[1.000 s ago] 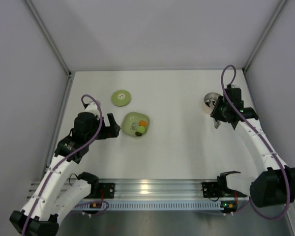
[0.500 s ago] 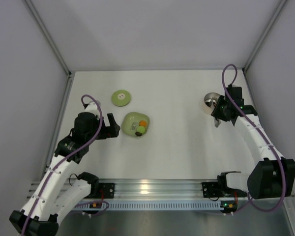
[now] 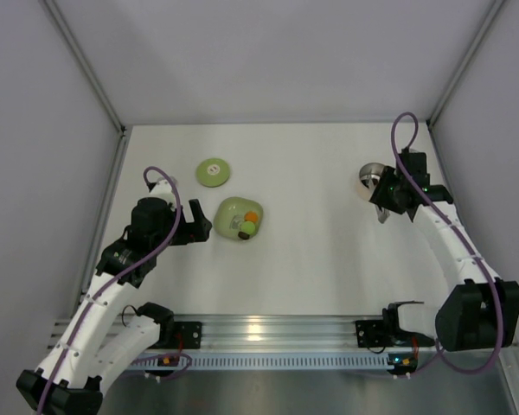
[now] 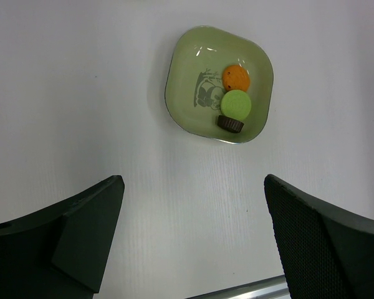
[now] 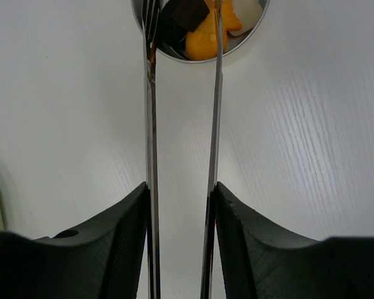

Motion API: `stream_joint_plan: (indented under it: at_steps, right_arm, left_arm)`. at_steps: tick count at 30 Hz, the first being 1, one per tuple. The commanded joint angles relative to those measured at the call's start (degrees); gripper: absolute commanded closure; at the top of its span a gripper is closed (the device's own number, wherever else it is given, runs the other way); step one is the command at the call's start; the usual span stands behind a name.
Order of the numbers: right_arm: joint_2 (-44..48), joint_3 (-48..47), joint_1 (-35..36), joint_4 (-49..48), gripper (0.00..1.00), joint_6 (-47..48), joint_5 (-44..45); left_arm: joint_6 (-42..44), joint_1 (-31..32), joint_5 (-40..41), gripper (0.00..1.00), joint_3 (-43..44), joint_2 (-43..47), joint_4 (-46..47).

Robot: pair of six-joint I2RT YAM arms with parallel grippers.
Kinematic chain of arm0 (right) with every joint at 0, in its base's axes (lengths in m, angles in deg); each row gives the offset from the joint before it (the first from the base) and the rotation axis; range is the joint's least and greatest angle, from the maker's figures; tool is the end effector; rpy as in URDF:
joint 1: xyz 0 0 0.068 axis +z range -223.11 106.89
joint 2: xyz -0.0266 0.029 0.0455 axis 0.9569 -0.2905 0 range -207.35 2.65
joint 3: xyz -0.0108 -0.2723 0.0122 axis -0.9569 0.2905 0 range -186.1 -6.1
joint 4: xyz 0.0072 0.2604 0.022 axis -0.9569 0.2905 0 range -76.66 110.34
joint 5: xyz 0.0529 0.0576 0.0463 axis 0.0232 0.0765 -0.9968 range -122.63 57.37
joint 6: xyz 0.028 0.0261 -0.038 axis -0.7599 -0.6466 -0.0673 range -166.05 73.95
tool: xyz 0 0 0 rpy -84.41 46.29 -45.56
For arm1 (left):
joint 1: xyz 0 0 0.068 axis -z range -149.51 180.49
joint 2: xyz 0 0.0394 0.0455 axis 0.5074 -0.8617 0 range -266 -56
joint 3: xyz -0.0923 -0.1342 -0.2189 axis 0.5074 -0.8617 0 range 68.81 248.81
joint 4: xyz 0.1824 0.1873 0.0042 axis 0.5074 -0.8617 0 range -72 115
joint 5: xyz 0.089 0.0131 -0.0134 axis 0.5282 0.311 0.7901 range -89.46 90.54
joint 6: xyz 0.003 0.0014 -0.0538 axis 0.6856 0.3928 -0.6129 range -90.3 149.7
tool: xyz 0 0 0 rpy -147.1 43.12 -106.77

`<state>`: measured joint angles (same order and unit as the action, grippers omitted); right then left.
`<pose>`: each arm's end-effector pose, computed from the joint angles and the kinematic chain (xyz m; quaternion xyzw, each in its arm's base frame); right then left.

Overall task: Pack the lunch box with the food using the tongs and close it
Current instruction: Place the fake food in the packing box.

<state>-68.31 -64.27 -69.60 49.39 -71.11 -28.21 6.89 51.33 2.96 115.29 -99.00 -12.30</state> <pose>0.2578 0.0130 0.2849 0.1882 0.9165 0.0516 0.3493 0.1491 -0.0550 0.3073 -0.0251 0.8817 -0.1577 0.4440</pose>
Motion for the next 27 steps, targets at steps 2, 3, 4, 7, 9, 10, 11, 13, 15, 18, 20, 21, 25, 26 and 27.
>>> stream_joint_plan:
  at_steps: [2, 3, 4, 7, 9, 10, 11, 13, 15, 18, 20, 21, 25, 26, 27]
  right_arm:
    - [4.0, -2.8, -1.0, -3.1, 0.56, 0.7, 0.1]
    - [4.3, -2.9, -1.0, -2.7, 0.56, 0.8, 0.0]
    - [4.6, -2.9, -1.0, -2.5, 0.56, 0.8, -0.3]
    - [5.8, -3.3, -1.0, -1.4, 0.56, 1.1, -1.0]
    - [7.0, -3.4, -0.9, -0.7, 0.57, 1.2, -2.5]
    - [7.6, -3.4, -0.8, -0.2, 0.57, 1.2, -3.0]
    - [8.9, -3.2, -0.5, -0.1, 0.57, 1.0, -3.5]
    - [10.0, -3.0, 1.1, 0.2, 0.57, 0.8, -3.7]
    - [11.2, -3.2, 4.6, 1.2, 0.57, 0.6, -2.6]
    - [11.6, -3.2, 11.8, 1.7, 0.57, -0.8, 0.6]
    - [10.8, -3.7, 18.8, 1.7, 0.57, -2.5, 3.8]
    - [10.2, -3.9, 21.0, 1.4, 0.57, -3.1, 4.4]
    - [5.8, -5.0, 31.8, -0.2, 0.58, -6.9, 8.1]
    - [4.7, -5.6, 35.9, -0.5, 0.58, -7.4, 9.7]
    - [3.6, -6.1, 38.0, -0.7, 0.58, -7.8, 10.5]
  left_arm:
    - [-0.5, 0.3, 0.3, 0.01, 0.3, 0.6, 1.5]
    - [-0.5, 0.3, 0.3, 0.01, 0.3, 0.6, 1.5]
    - [-0.5, 0.3, 0.3, 0.01, 0.3, 0.6, 1.5]
    - [-0.5, 0.3, 0.3, 0.01, 0.3, 0.7, 1.5]
    - [-0.5, 0.4, 0.3, 0.01, 0.3, 0.6, 1.5]
    - [-0.5, 0.4, 0.3, 0.01, 0.3, 0.6, 1.5]
    - [-0.5, 0.3, 0.3, 0.01, 0.3, 0.6, 1.5]
    - [-0.5, 0.3, 0.3, 0.01, 0.3, 0.6, 1.5]
    - [-0.5, 0.3, 0.2, 0.01, 0.3, 0.6, 1.5]
    - [-0.6, 0.4, 0.2, 0.01, 0.3, 0.5, 1.6]
    - [-0.6, 0.4, 0.3, 0.01, 0.3, 0.6, 1.5]
    - [-0.6, 0.4, 0.4, 0.01, 0.3, 0.5, 1.4]
    - [-0.6, 0.4, 0.7, 0.01, 0.3, 0.4, 1.4]
    - [-0.7, 0.4, 0.7, 0.01, 0.3, 0.3, 1.4]
    - [-0.6, 0.6, 0.7, 0.01, 0.3, 0.3, 1.4]
